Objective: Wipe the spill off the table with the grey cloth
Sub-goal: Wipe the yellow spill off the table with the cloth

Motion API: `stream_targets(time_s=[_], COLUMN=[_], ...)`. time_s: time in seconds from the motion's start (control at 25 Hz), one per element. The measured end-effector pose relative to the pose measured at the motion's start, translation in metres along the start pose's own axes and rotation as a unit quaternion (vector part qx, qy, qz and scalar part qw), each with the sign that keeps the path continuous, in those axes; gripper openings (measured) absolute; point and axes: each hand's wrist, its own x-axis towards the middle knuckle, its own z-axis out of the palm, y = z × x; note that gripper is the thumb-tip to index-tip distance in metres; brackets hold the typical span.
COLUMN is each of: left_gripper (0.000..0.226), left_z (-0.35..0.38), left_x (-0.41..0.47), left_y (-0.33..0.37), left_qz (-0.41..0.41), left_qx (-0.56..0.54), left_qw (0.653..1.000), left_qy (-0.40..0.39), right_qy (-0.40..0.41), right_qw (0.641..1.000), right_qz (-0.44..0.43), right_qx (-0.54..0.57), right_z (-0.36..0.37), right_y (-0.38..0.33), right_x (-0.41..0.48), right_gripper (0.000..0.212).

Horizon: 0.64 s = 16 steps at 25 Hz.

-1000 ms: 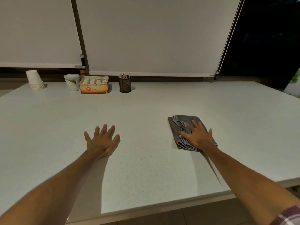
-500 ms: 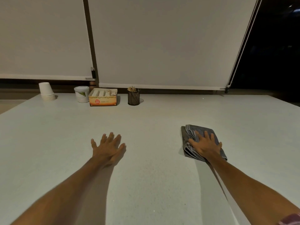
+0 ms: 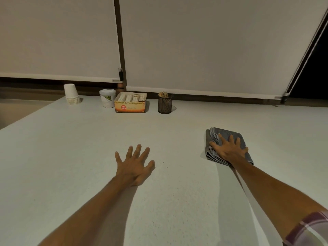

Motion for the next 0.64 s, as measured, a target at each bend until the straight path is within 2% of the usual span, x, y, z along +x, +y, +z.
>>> stream_targets(time_s=[0.24,0.64], left_gripper=[0.07,0.064], left_z=[0.001,-0.006], left_x=[0.002,-0.012], left_y=[-0.001,0.008], left_qz=[-0.007,-0.038], left_qx=[0.013,0.01], left_qw=[1.0,0.999], left_qy=[-0.009,-0.002], right_qy=[-0.02,-0.041], right_qw=[0.997,0.984], right_qz=[-0.07,-0.171], right_qx=[0.01,0.019], right_z=[0.017,0.042], right_y=[-0.082,-0.175], right_x=[0.008,-0.067], right_gripper=[0.081,0.078])
